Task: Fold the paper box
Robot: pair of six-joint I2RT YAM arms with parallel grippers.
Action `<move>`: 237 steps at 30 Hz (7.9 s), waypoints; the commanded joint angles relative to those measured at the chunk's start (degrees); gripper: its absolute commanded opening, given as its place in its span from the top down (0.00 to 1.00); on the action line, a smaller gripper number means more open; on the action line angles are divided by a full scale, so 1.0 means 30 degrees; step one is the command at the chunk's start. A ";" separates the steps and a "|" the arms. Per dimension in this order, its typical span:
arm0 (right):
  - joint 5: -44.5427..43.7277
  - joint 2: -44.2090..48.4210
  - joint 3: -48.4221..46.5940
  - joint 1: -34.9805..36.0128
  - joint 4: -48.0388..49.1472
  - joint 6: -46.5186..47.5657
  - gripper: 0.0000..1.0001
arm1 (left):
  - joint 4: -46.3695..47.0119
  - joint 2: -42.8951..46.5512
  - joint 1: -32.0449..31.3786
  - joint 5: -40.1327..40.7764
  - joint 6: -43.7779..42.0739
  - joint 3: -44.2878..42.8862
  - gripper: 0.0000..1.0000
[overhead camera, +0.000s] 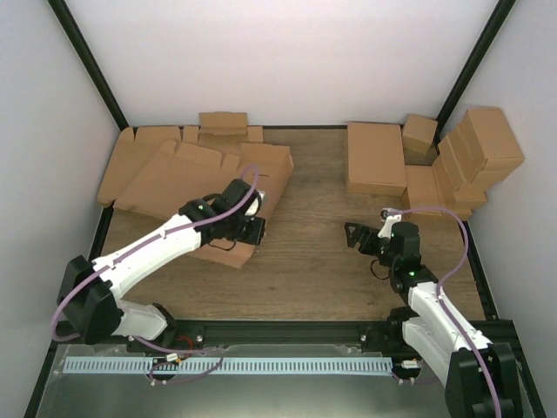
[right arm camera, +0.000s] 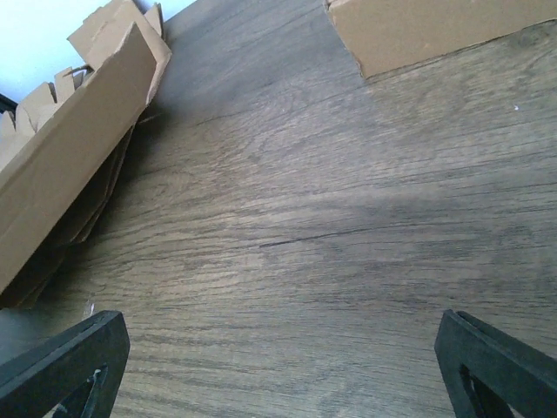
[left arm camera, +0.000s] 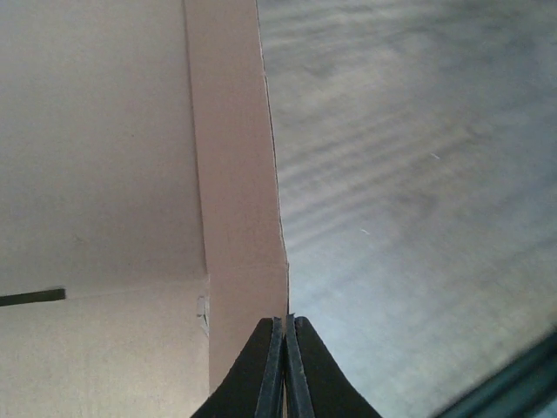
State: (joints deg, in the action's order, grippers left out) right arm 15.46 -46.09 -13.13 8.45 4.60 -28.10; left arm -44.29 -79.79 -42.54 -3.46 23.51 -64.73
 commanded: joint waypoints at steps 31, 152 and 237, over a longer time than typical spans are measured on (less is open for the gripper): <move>0.4383 -1.3682 -0.5983 0.6225 0.4549 -0.7433 0.29 | 0.0768 1.1129 0.8124 0.1473 0.6607 0.8500 0.06; -0.6451 -0.7809 -1.0745 0.6295 -0.9639 0.0486 0.99 | 1.3870 -0.2544 1.5393 -0.1461 0.0488 0.6747 0.15; -0.5149 -1.1306 -1.2442 0.6303 -0.9495 0.1510 0.99 | 0.2548 0.0723 0.9435 0.5427 0.0275 0.4240 0.94</move>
State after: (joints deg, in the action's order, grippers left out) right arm 1.28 -80.05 -46.57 26.83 -24.18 -24.45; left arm -35.31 -78.70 -13.67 10.15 23.51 -50.59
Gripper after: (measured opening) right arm 0.018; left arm 0.119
